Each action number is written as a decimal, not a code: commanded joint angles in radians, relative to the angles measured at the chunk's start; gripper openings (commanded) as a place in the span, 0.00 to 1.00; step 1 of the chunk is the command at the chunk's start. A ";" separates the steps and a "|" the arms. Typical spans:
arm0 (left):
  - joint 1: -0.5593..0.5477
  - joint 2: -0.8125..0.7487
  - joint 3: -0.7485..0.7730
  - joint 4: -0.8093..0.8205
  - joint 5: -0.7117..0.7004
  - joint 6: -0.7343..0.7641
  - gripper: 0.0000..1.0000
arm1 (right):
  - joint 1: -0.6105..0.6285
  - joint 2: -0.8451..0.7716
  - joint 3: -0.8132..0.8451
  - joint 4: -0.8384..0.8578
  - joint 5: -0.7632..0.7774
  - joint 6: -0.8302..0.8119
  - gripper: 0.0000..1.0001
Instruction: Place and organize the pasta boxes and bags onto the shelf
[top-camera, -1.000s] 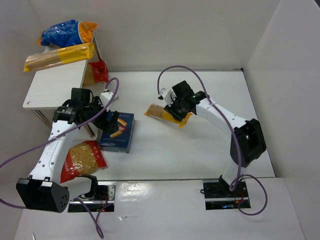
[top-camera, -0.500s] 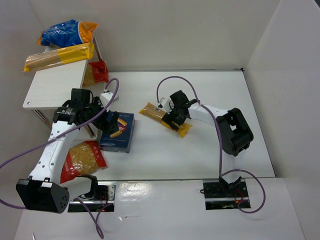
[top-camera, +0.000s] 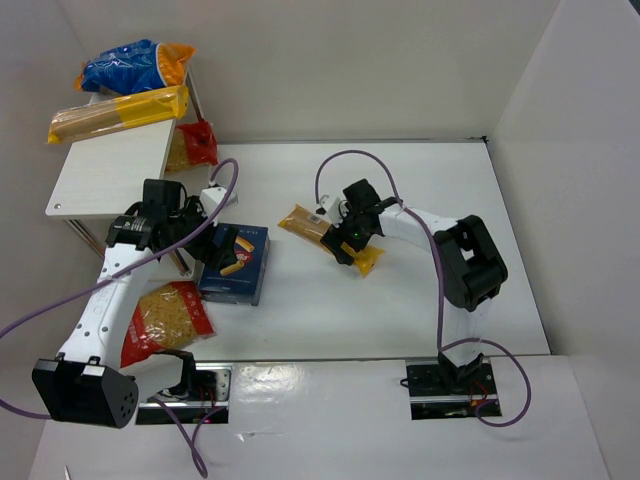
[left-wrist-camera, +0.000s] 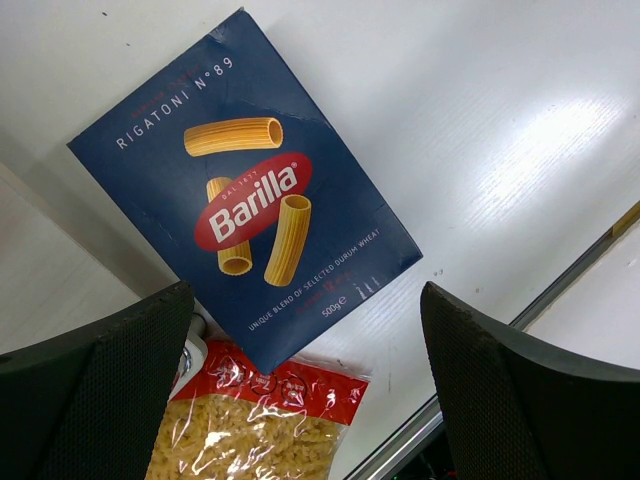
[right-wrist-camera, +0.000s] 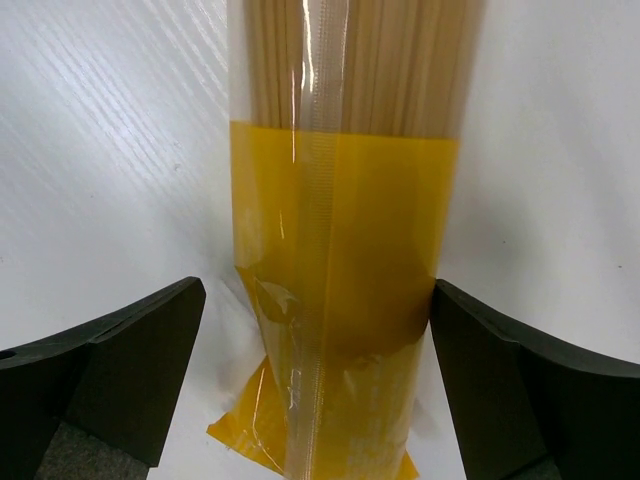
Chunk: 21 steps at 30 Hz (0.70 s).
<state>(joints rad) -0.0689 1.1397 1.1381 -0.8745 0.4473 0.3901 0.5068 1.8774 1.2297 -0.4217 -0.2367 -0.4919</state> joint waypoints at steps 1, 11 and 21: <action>-0.003 -0.023 -0.008 0.005 0.013 0.010 1.00 | -0.002 0.032 0.014 0.004 -0.052 0.006 1.00; -0.003 -0.023 0.002 0.005 0.013 0.010 1.00 | -0.002 0.071 0.005 0.034 -0.001 0.027 1.00; -0.003 -0.005 0.021 0.005 0.013 0.020 1.00 | 0.016 0.115 0.097 -0.064 -0.042 -0.011 0.00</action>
<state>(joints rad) -0.0689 1.1370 1.1385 -0.8745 0.4469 0.3927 0.5068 1.9381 1.3045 -0.4110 -0.2291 -0.4774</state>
